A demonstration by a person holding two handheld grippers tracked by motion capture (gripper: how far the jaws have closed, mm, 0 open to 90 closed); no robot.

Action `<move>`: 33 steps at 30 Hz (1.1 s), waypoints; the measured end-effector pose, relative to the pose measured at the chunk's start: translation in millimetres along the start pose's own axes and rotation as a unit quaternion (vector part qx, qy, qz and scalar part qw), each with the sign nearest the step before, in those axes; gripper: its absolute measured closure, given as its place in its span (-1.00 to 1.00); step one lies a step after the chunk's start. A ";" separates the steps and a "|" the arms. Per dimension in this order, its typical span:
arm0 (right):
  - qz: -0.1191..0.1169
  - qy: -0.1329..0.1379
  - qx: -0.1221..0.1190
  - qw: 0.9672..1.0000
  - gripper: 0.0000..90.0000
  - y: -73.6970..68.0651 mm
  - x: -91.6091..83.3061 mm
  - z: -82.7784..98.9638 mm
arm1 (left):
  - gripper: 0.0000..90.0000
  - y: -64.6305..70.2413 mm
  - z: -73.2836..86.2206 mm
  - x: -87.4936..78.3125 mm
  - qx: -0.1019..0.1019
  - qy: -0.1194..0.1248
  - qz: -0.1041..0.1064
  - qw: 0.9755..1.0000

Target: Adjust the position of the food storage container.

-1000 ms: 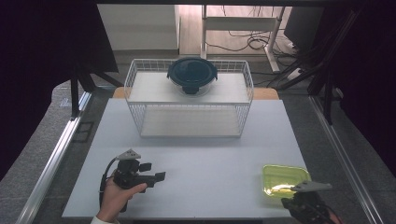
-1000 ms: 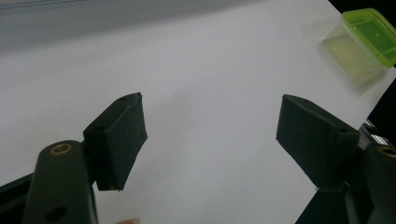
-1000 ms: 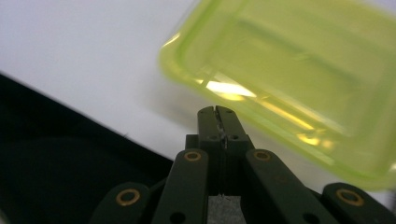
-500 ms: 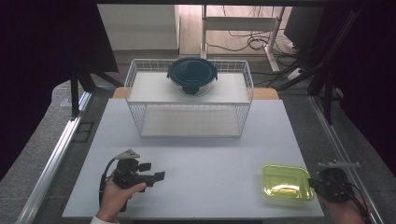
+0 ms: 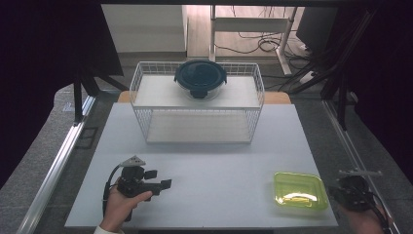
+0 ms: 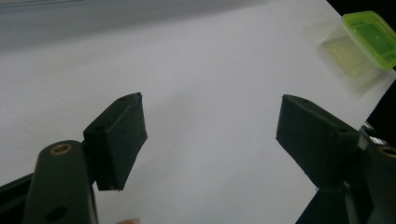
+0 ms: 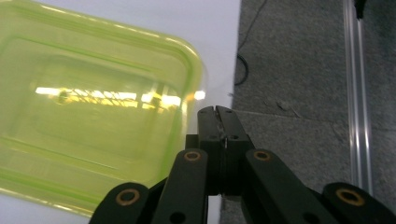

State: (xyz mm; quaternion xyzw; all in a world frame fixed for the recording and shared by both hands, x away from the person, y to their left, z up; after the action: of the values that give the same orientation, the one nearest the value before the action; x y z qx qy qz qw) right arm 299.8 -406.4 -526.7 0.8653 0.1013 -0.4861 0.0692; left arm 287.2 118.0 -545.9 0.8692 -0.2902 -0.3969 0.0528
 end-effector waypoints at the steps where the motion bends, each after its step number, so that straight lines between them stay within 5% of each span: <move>1: 0.003 -0.003 0.002 1.000 0.96 2.3 0.9 1.4 | -0.47 0.4 0.3 0.5 0.002 -0.001 -0.002 1.000; 11: 0.000 -0.036 0.001 0.999 0.96 0.2 17.1 11.5 | -0.48 3.6 1.4 2.6 0.009 -0.005 0.000 1.000; 33: -0.064 -0.057 -0.041 0.995 0.97 -62.2 24.1 10.8 | -0.47 4.4 3.1 3.7 0.007 -0.010 0.006 1.000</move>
State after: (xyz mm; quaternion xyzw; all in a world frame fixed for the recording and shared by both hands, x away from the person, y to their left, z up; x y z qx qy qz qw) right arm 288.0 -345.7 -554.2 0.8242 0.1717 -0.5338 0.0790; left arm 284.9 112.8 -549.0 0.8639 -0.2985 -0.4032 0.0458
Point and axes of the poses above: each handheld gripper's, and its own axes: x roughly forward along the jaws, z roughly out of its underside, y roughly to its right, the point moved 10 cm from there along x, roughly forward along the jaws, and after that the axes turned 6 degrees about -z, right-handed, at the moved point
